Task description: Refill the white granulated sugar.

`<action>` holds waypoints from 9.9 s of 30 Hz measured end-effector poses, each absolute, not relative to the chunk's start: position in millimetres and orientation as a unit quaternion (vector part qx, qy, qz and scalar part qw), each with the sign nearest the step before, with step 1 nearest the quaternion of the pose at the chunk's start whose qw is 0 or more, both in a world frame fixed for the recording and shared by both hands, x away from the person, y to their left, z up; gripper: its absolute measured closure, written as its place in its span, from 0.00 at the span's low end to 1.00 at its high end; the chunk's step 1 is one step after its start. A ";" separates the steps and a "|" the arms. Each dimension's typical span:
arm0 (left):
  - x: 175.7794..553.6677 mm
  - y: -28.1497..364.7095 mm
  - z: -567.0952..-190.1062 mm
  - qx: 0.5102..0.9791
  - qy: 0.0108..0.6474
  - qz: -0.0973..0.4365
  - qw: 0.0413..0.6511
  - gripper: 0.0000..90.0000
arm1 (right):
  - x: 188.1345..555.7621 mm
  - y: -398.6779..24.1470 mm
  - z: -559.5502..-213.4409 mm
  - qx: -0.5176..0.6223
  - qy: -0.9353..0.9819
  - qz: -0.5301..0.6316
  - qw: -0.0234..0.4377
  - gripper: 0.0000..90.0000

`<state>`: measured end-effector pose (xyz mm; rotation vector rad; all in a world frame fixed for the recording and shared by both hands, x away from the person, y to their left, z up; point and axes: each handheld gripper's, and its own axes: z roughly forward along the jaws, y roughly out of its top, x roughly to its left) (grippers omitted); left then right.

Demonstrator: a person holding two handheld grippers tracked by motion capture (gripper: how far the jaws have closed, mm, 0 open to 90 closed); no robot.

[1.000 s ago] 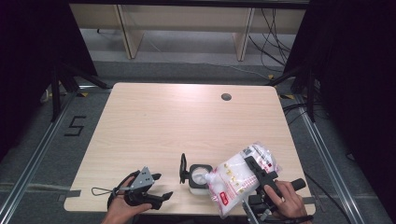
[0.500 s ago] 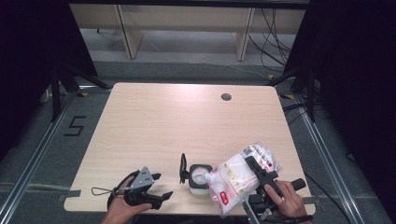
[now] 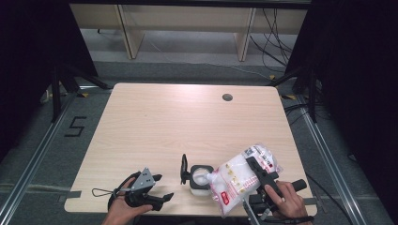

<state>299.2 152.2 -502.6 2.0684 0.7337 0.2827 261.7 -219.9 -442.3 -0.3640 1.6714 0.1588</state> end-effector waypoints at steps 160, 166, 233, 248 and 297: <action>298.7 152.7 -501.9 0.832 0.301 0.115 0.452 0.24 | 273.4 -238.7 -443.2 -0.082 0.774 0.168 0.604 0.62; 300.1 153.8 -501.5 0.837 0.289 0.121 0.449 0.24 | 274.2 -239.8 -446.4 -0.067 0.778 0.204 0.591 0.63; 299.0 152.5 -502.4 0.833 0.298 0.116 0.450 0.24 | 369.8 -269.3 -491.2 0.246 0.741 0.550 0.296 0.76; 299.5 153.9 -501.5 0.836 0.297 0.119 0.445 0.24 | 367.2 -284.0 -489.2 0.268 0.739 0.538 0.303 0.76; 301.6 157.0 -495.0 0.831 0.293 0.119 0.458 0.25 | 297.4 -319.9 -468.8 0.402 0.702 0.513 0.289 0.38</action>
